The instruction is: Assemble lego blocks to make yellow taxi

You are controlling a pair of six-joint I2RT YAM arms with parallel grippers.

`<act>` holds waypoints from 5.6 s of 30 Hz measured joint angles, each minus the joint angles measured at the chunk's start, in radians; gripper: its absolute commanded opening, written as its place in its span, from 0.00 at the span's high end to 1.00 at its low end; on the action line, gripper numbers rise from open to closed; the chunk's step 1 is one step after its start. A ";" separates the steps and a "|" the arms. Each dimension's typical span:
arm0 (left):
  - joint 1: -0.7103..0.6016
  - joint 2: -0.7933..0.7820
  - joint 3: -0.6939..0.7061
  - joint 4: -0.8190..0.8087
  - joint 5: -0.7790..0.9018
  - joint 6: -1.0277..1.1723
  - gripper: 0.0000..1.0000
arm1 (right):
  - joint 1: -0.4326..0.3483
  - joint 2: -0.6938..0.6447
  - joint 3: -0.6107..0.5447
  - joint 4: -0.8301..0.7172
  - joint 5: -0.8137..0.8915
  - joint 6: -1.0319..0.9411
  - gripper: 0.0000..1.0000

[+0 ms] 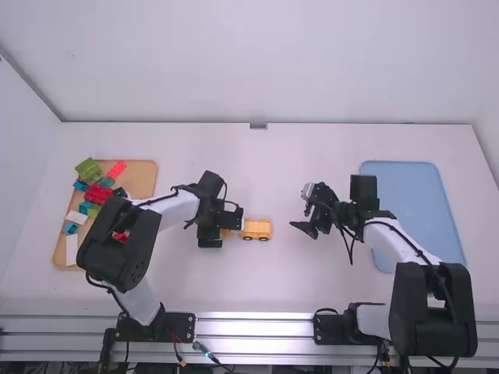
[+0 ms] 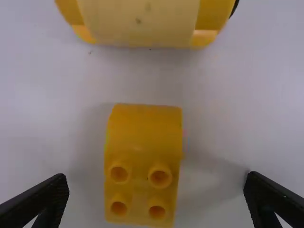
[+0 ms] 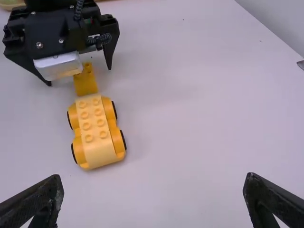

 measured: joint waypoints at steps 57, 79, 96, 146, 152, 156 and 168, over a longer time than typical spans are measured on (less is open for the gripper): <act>0.336 0.115 -0.137 0.296 0.712 0.241 0.25 | 0.342 0.688 0.009 0.795 -0.076 0.256 0.31; 0.306 0.128 -0.138 0.295 0.674 0.246 0.60 | 0.340 0.688 0.009 0.791 -0.075 0.256 0.44; 0.307 0.128 -0.109 0.254 0.661 0.136 0.68 | 0.340 0.688 0.009 0.791 -0.075 0.259 0.43; 0.040 0.009 -0.113 0.445 0.696 -0.161 0.98 | 0.340 0.688 0.020 0.755 -0.109 0.185 0.42; 0.010 0.036 -0.113 0.508 0.698 -0.189 0.98 | 0.340 0.688 0.020 0.755 -0.109 0.181 0.42; -0.003 0.049 -0.113 0.522 0.713 -0.202 0.98 | 0.339 0.688 0.020 0.750 -0.109 0.182 0.42; -0.003 0.049 -0.103 0.468 0.713 -0.202 0.98 | 0.339 0.688 0.020 0.749 -0.114 0.184 0.42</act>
